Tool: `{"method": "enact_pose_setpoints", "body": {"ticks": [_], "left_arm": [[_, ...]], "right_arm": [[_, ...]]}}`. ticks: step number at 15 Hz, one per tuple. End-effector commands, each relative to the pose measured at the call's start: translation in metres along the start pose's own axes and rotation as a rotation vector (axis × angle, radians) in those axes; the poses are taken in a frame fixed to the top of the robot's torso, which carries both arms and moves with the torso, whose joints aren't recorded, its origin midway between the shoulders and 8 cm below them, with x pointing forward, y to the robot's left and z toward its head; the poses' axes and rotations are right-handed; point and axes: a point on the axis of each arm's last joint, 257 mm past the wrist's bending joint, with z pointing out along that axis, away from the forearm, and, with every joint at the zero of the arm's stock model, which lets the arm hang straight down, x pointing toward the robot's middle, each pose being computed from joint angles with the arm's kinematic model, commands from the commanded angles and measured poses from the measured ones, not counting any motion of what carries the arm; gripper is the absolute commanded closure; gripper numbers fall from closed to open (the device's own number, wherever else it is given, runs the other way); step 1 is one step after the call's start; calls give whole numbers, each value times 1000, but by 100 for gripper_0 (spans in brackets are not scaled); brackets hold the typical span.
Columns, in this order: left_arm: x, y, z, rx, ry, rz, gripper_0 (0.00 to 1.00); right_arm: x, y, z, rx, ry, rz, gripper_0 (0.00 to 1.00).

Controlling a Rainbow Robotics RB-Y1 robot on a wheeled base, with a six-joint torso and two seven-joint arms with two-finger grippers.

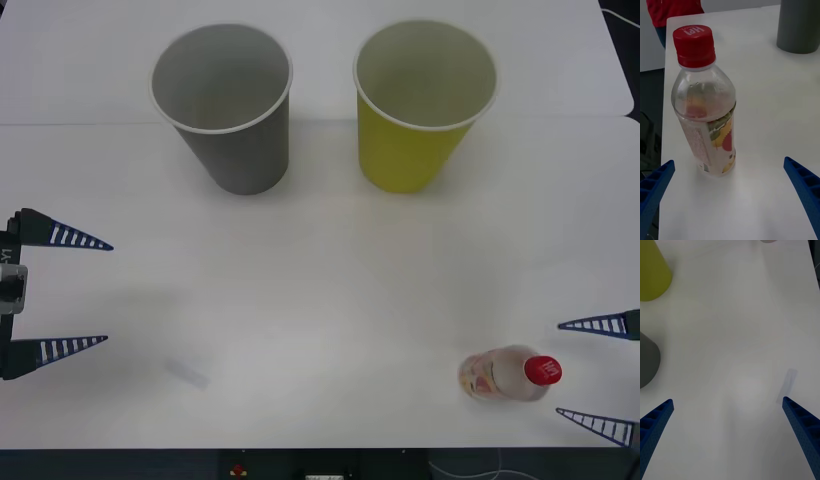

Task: Put the can into the green bin and the plastic bottle into the gray bin

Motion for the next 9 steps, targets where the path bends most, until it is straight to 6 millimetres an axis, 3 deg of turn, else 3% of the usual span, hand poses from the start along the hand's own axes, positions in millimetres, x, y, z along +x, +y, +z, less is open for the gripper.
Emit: {"method": "enact_pose_setpoints", "body": {"ticks": [1, 9], "left_arm": [[0, 0, 0, 0, 0, 0, 0], [0, 0, 0, 0, 0, 0, 0]], "right_arm": [[2, 2, 18, 4, -15, -2, 0], [-3, 12, 51, 7, -73, 10, 0]]}}
